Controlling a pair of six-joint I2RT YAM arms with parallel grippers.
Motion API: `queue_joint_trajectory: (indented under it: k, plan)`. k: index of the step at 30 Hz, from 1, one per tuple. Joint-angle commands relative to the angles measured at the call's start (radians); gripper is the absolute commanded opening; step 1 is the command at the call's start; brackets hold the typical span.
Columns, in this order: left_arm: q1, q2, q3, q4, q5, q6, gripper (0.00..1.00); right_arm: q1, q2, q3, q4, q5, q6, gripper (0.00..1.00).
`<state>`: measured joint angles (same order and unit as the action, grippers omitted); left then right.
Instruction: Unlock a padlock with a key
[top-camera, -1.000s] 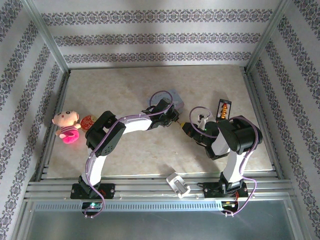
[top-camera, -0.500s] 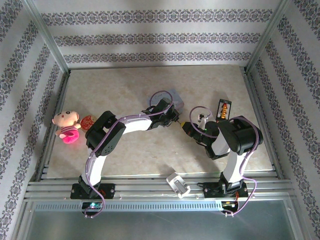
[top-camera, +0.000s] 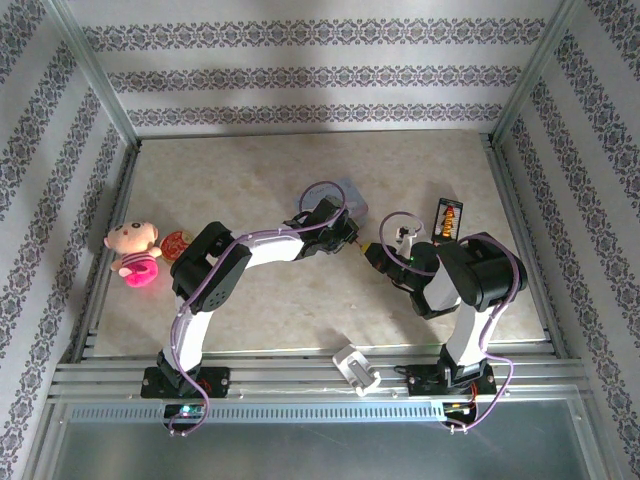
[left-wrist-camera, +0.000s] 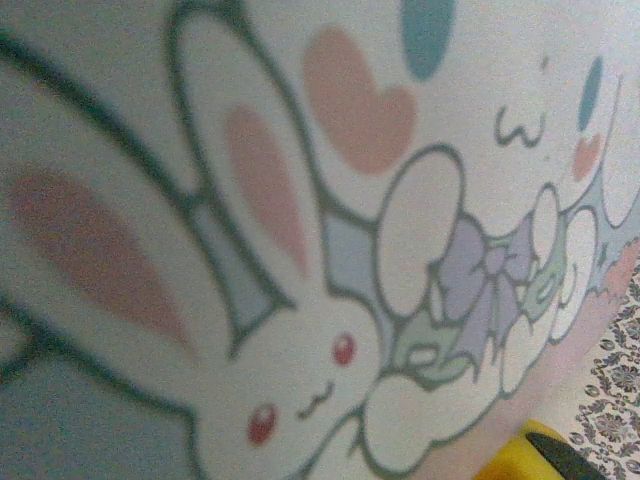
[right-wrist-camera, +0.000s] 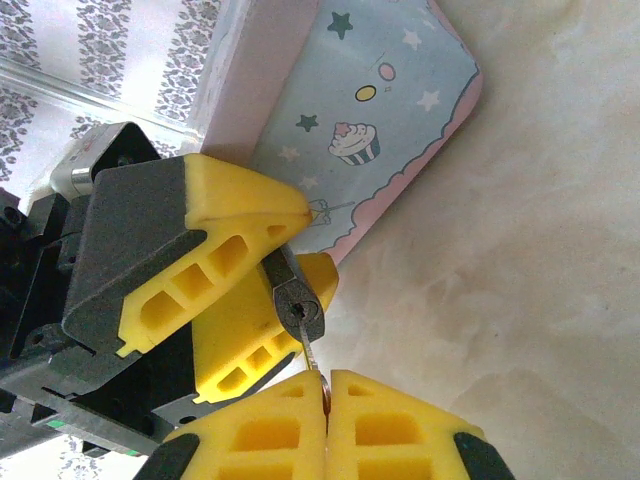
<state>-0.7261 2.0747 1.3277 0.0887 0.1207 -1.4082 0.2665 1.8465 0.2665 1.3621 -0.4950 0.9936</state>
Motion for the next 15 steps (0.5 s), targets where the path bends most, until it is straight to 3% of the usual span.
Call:
queue_joint_trajectory:
  k: [1,15]
  plan:
    - [-0.007,0.007,-0.022,0.005,0.076,-0.075,0.0,0.013,-0.011,0.01,0.025,-0.003,-0.001,0.0]
    - [-0.007,0.005,-0.022,0.014,0.083,-0.072,0.0,0.014,0.025,0.04,0.025,0.003,0.019,0.0]
